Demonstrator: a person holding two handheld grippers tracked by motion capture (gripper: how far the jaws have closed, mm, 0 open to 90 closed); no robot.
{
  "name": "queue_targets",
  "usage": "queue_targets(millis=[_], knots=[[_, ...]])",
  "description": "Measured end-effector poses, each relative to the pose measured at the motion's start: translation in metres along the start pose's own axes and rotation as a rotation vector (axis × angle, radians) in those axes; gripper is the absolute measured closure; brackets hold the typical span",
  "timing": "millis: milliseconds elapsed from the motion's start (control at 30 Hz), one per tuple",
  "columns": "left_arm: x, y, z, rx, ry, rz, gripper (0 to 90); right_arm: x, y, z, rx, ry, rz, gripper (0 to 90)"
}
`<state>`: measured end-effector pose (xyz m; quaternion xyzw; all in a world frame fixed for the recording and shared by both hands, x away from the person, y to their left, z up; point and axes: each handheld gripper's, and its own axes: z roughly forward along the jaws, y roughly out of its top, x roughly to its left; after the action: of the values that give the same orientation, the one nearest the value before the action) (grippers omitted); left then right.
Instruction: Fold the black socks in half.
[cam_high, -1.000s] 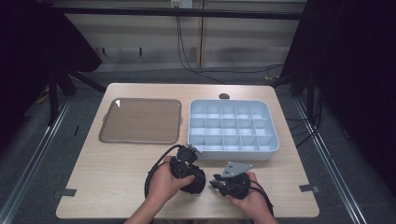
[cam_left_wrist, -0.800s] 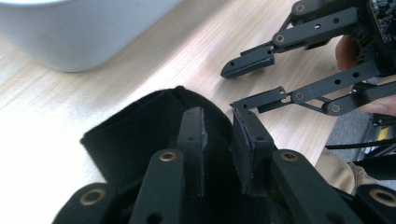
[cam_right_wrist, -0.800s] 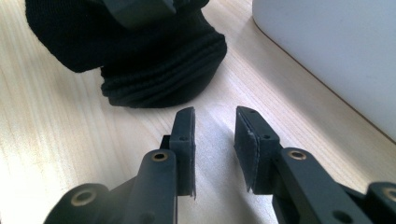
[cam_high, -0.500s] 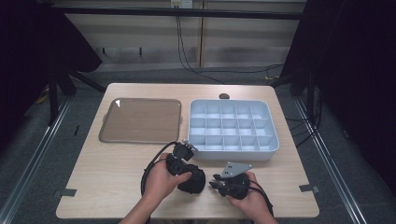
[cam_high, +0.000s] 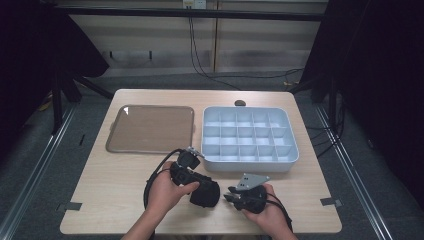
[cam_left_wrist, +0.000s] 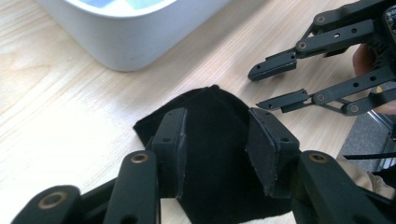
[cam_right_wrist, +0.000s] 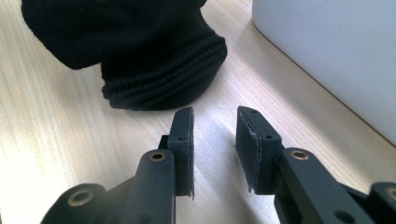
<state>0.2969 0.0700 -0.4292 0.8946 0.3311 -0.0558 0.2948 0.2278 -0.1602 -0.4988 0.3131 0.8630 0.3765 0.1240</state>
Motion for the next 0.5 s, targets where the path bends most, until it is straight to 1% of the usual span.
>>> queue_targets(millis=[67,133,200,233,267,333,400,467,500], knots=[[0.001,-0.001,0.0,0.0,0.006,0.006,54.3,0.0,0.0,0.0,0.001,-0.001,0.004,67.9],[0.002,-0.003,-0.002,-0.004,0.013,0.002,53.3,0.0,0.0,0.0,0.001,0.002,0.006,67.9],[0.006,-0.006,-0.004,-0.01,0.02,-0.013,51.9,0.001,0.001,0.001,0.001,0.002,0.006,67.7],[0.006,-0.006,-0.004,-0.01,0.02,-0.013,51.9,0.001,0.001,0.001,0.001,0.002,0.006,67.7],[0.009,-0.009,-0.006,-0.005,0.023,-0.018,51.8,0.001,0.001,0.001,0.001,0.004,0.008,67.6],[0.01,-0.01,-0.006,-0.008,0.024,-0.023,51.8,0.001,0.001,0.001,0.001,0.003,0.007,67.5],[0.015,-0.014,-0.009,-0.008,0.03,-0.031,51.8,0.001,0.001,0.001,0.003,0.002,0.007,67.2],[0.015,-0.016,-0.01,-0.011,0.034,-0.037,51.8,0.0,0.002,0.001,0.003,0.003,0.009,67.0],[0.017,-0.017,-0.01,-0.009,0.034,-0.034,51.8,0.0,0.002,0.001,0.003,0.003,0.009,67.0]])
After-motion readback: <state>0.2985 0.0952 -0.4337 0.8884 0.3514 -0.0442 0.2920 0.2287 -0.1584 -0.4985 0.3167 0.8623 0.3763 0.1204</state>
